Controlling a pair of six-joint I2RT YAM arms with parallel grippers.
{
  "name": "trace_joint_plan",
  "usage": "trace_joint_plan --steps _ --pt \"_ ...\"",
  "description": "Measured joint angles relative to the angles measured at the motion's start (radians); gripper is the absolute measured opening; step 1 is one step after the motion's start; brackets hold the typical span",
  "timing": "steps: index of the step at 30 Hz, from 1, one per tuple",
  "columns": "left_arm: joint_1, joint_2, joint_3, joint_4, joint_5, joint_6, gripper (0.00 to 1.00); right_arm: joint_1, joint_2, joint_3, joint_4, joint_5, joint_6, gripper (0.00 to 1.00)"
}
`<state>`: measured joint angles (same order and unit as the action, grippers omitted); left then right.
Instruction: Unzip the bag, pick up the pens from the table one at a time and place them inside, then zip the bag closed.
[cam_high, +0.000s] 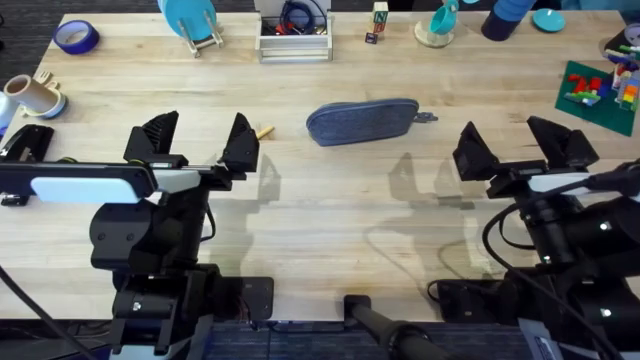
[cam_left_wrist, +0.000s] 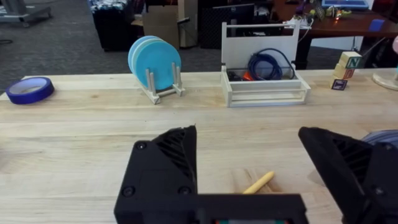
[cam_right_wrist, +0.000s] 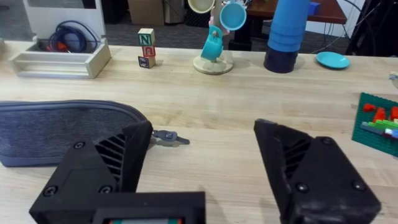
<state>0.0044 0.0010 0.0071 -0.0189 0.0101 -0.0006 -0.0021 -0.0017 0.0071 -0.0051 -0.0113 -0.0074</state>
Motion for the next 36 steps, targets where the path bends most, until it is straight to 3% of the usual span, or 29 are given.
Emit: trace_joint_plan --steps 32,36 --pt "0.0 0.0 0.001 0.028 0.024 0.001 0.995 0.0 0.0 0.0 0.002 -0.004 0.0 0.996" --pt "0.0 0.0 0.029 -0.045 0.024 0.001 0.995 0.0 0.0 0.006 -0.012 -0.004 0.0 0.996"
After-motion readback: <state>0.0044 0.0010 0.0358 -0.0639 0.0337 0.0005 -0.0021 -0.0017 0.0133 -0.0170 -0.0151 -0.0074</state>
